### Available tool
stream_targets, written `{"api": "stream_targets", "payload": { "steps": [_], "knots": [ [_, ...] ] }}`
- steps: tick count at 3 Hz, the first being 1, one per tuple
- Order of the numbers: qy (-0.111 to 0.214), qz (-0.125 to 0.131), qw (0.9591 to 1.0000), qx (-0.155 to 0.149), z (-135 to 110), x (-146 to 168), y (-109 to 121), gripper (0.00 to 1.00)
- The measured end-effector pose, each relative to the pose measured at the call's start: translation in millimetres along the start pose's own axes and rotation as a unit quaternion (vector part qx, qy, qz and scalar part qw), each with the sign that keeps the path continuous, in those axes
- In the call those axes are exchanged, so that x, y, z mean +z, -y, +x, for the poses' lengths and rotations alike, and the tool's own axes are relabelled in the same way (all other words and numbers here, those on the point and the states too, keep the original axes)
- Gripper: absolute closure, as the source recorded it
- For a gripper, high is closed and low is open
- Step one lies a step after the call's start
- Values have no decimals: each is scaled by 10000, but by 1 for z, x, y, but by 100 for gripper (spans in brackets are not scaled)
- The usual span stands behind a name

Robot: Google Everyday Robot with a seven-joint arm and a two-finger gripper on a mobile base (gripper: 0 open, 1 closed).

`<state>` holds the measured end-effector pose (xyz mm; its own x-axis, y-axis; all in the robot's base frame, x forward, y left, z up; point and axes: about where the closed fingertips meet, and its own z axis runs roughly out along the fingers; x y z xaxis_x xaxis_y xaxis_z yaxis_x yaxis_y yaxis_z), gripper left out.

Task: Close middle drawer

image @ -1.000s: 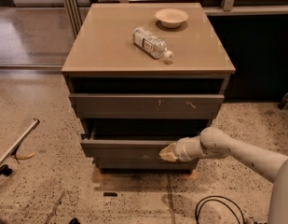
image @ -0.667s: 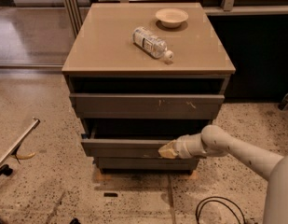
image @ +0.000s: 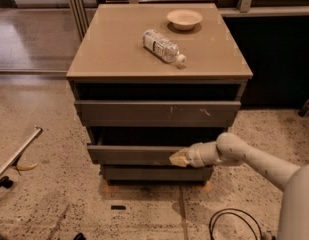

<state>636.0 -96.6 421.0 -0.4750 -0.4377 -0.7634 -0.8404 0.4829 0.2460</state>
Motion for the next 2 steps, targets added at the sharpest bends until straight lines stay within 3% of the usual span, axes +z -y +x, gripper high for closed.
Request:
{"api": "stream_targets", "payload": {
  "steps": [1,2],
  "knots": [
    [2,0,10000,1,0,0,-1,100],
    [450,98,9987,198,-12,1,12,100]
  ]
}}
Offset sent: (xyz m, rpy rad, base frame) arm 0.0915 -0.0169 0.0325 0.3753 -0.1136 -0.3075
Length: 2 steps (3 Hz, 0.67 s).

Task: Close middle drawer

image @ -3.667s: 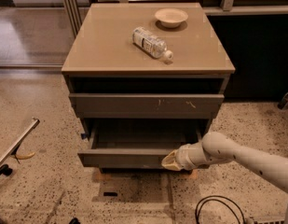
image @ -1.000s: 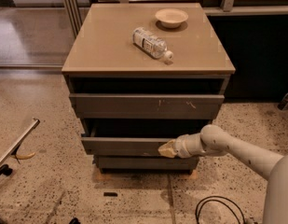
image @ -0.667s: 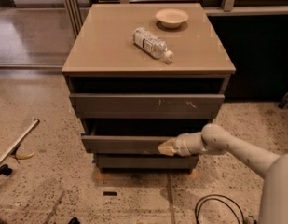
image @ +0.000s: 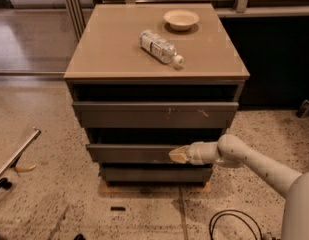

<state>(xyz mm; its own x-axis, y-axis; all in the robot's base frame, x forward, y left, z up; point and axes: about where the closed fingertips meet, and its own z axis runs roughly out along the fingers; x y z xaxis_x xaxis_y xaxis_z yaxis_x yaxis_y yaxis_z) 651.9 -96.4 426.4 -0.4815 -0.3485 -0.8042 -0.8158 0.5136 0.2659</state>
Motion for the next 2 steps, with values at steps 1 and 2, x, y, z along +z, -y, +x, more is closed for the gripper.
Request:
{"api": "stream_targets", "payload": {
  "steps": [1,2],
  "knots": [
    [708,383,9967,140,-17,-5,19,100],
    [1083,594,9923,100,-36,-8,22,100]
  ]
}}
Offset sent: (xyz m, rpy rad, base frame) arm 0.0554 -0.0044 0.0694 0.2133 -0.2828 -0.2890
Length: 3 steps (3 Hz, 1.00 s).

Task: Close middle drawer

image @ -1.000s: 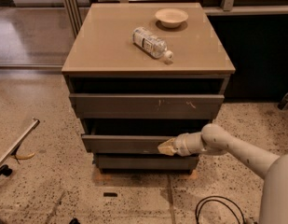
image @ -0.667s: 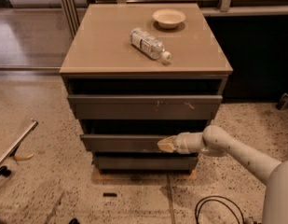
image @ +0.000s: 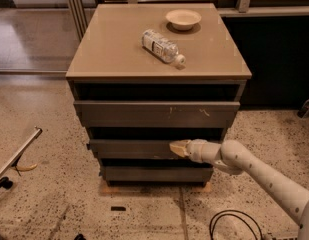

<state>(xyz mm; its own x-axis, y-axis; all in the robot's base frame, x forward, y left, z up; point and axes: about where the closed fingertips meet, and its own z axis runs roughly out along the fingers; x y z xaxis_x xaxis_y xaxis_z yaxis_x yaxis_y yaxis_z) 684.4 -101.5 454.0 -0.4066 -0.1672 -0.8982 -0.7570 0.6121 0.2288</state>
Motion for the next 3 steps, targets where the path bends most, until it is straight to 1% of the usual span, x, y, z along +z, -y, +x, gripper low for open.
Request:
{"api": "stream_targets", "payload": {
  "steps": [1,2,3],
  "knots": [
    [237,141,9996,-55,-16,0,-2,100],
    [257,50,9996,-145,-25,-1,-6,100],
    [156,-255,9991,-304,-26,-10,-19,100]
  ]
}}
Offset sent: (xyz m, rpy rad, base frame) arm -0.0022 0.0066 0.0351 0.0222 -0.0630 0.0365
